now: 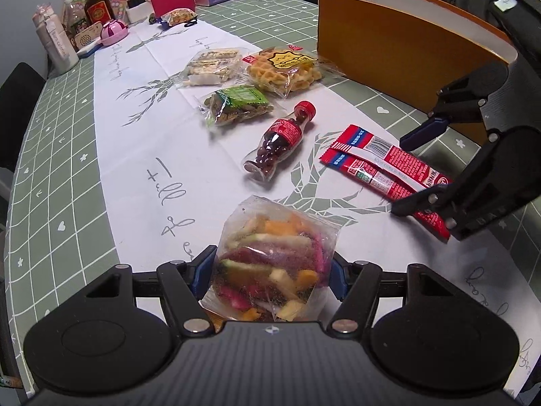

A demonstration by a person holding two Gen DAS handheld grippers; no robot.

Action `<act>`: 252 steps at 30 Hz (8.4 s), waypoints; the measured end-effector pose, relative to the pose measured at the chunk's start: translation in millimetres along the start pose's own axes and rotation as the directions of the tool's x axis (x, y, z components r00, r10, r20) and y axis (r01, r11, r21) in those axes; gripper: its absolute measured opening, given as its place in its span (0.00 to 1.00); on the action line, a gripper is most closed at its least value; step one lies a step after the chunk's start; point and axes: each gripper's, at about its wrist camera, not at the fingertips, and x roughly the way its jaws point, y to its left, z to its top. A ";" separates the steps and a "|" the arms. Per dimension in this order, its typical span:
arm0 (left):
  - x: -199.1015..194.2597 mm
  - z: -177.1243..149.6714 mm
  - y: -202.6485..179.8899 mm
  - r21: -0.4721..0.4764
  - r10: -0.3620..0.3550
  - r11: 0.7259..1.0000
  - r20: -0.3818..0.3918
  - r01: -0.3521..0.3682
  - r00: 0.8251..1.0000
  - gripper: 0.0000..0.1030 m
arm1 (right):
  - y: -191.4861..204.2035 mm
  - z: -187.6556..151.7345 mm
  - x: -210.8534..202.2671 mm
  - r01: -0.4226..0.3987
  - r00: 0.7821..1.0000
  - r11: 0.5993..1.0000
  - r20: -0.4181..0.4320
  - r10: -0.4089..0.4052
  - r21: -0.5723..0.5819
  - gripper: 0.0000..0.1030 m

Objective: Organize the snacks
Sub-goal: 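Grasp the red-white stick snack packet with the right gripper, then carry the fruit bag in the left gripper and stick packet in the right gripper into the box, then open the right gripper to drop the stick packet while the left gripper releases the fruit bag, then move back to the table and grasp the cola-bottle candy with the left gripper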

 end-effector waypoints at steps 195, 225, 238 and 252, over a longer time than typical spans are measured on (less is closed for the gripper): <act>-12.9 181.2 -69.7 -0.055 0.021 0.998 0.163 -0.013 0.986 0.80 | -175.8 15.9 -144.1 0.004 0.943 0.887 0.293 -0.157 0.461 0.51; 8.8 84.0 7.0 -0.034 0.025 0.999 0.126 -0.021 0.992 0.81 | -62.3 40.4 -92.7 0.009 0.975 0.983 0.217 -0.050 0.186 0.59; 49.2 81.9 -18.4 0.109 -0.021 0.994 0.080 0.012 0.997 0.77 | -59.0 41.4 -85.7 -0.003 0.978 0.985 0.205 -0.033 0.174 0.60; 49.8 65.0 -9.9 0.079 -0.052 0.996 0.019 0.051 0.998 0.33 | -55.9 40.4 -80.7 0.004 0.980 0.986 0.196 -0.037 0.167 0.60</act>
